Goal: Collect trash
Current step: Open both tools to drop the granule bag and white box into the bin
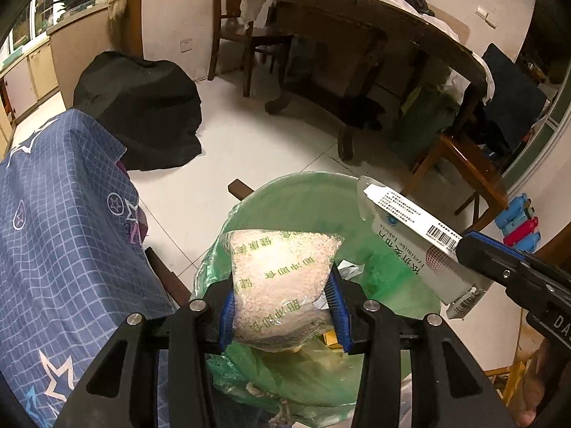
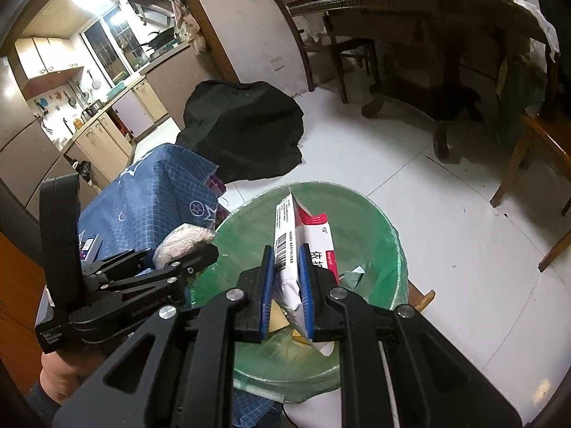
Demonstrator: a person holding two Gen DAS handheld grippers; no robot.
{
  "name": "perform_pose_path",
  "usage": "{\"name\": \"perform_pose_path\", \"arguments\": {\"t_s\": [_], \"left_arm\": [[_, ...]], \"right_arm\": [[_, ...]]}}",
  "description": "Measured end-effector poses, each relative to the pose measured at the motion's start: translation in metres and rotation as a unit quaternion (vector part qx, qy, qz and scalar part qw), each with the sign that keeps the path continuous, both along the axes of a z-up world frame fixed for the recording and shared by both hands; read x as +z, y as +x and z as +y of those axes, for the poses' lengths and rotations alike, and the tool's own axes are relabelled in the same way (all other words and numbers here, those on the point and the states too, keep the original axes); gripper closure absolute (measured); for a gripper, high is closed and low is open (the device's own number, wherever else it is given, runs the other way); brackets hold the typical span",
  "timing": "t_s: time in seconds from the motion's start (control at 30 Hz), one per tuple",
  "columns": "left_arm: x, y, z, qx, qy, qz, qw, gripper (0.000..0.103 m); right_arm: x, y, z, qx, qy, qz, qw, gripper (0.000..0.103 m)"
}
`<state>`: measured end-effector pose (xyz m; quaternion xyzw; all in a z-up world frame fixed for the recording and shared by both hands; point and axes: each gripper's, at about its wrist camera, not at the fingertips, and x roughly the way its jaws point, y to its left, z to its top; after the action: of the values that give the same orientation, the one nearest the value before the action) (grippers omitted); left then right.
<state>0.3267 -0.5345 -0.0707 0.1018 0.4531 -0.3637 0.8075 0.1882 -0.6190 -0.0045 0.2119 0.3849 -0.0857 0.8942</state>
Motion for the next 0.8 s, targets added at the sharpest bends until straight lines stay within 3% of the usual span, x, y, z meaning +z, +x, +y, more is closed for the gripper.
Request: {"name": "perform_pose_path", "arguments": {"t_s": [0.3, 0.37, 0.47, 0.7, 0.8], "left_arm": [[-0.002, 0.0, -0.002, -0.002, 0.002, -0.005, 1.0, 0.058], [-0.001, -0.002, -0.003, -0.003, 0.005, -0.009, 0.9999, 0.054], [-0.001, -0.002, -0.003, -0.003, 0.009, -0.012, 0.9999, 0.039], [0.003, -0.006, -0.005, 0.0, 0.011, -0.017, 0.9998, 0.037], [0.004, -0.007, -0.006, -0.001, 0.012, -0.017, 0.9998, 0.037]], "right_arm": [[-0.002, 0.0, -0.006, -0.004, 0.003, -0.001, 1.0, 0.09], [-0.002, 0.001, -0.006, -0.005, 0.003, -0.001, 1.0, 0.088], [-0.003, 0.0, -0.007, -0.008, 0.007, -0.002, 1.0, 0.088], [-0.005, -0.005, -0.012, -0.012, 0.013, -0.007, 1.0, 0.086], [-0.004, -0.006, -0.012, -0.012, 0.013, -0.009, 1.0, 0.079]]}}
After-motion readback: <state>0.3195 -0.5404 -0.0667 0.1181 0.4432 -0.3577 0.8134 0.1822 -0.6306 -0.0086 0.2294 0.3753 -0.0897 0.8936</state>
